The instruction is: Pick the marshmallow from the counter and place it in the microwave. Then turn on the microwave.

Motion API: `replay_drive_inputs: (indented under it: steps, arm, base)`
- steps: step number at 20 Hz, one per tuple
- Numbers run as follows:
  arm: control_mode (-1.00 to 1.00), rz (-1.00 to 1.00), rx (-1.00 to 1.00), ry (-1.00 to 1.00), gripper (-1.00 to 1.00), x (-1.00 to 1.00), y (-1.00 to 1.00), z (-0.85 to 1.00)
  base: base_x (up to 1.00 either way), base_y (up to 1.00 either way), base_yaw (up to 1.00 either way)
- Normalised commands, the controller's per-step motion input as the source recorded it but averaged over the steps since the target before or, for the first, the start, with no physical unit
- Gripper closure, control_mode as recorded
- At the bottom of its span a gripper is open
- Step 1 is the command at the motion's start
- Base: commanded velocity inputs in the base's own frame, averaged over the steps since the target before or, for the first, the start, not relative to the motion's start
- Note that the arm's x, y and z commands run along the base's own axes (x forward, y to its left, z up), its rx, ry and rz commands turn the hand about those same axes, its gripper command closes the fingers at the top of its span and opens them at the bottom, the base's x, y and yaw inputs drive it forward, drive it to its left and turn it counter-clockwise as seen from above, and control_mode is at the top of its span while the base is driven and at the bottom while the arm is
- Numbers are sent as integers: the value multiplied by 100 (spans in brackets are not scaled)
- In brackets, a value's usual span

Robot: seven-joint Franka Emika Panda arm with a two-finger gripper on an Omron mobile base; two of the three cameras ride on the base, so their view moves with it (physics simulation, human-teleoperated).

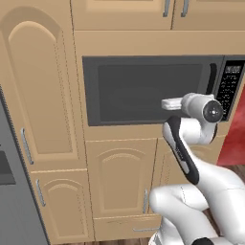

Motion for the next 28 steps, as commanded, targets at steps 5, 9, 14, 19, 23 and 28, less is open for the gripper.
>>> replay_drive_inputs:
  steps: [5, 9, 14, 19, 23, 28]
  arm:
    - [-100, 0, 6, 0, 100, -39, -17, 9]
    - [-100, 0, 10, 0, 100, -38, -23, 7]
    - [-100, 0, 12, 0, 100, -25, -18, 6]
    - [-100, 0, 13, 0, 100, -6, -17, 0]
    - [-100, 0, 14, 0, 100, 0, -19, 0]
    - [-100, 0, 14, 0, 100, -6, -16, 0]
  base:
    - [0, 0, 0]
    - [0, 0, 0]
    - [0, 0, 0]
    - [0, 0, 0]
    - [0, 0, 0]
    - [0, 0, 0]
